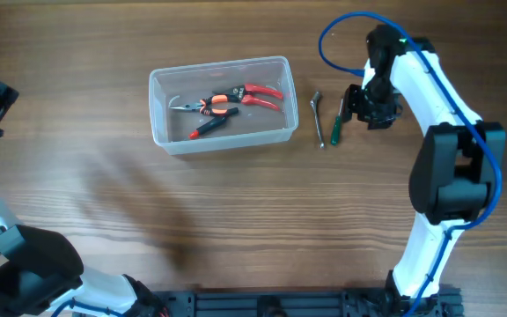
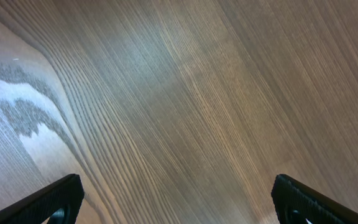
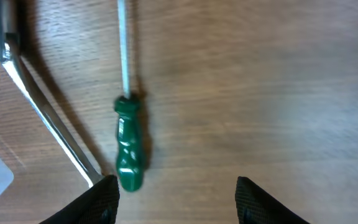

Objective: Pack container
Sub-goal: 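Move the right gripper back over the green-handled screwdriver and descend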

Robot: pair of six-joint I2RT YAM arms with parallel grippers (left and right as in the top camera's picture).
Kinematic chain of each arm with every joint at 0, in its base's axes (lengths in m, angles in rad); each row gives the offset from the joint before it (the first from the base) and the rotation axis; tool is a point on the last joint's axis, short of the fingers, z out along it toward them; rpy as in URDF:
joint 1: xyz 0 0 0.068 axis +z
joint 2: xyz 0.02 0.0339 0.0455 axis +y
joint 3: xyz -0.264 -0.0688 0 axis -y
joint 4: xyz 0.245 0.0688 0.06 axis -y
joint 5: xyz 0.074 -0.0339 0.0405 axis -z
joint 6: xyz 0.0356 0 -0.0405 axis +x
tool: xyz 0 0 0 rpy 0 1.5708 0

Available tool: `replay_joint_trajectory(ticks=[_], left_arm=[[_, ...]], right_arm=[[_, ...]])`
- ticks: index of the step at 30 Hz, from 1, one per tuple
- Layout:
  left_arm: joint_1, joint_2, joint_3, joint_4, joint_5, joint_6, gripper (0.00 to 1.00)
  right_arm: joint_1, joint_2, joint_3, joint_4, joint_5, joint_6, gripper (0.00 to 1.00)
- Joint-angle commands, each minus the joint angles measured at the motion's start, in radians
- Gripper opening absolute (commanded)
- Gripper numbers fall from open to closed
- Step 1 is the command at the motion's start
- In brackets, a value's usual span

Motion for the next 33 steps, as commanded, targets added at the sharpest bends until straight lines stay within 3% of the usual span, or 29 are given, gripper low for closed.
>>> replay_joint_trajectory(ticks=[1,10,18,22,25,26,33], left_arm=[[0.004,0.003,-0.004,0.0,0.008,-0.009,1.0],[0.004,0.003,-0.004,0.0,0.008,-0.009,1.0],[0.004,0.003,-0.004,0.0,0.008,-0.009,1.0],[0.004,0.003,-0.004,0.001,0.008,-0.009,1.0],[0.004,0.003,-0.004,0.0,0.008,-0.009,1.0],[0.004,0.003,-0.004,0.0,0.008,-0.009,1.0],[0.004,0.003,-0.004,0.0,0.008,-0.009,1.0]], right_arm=[[0.042,0.013,-0.015,0.048,-0.021,-0.019,0.59],[0.063,0.014,-0.136,0.201,-0.018,0.146,0.59],[0.064,0.014,-0.198,0.23,-0.018,0.145,0.58],[0.064,0.014,-0.198,0.23,-0.018,0.145,0.49],[0.064,0.014,-0.198,0.226,-0.018,0.145,0.24],[0.064,0.014,-0.198,0.224,-0.018,0.145,0.2],[0.064,0.014,-0.198,0.218,-0.005,0.144,0.1]])
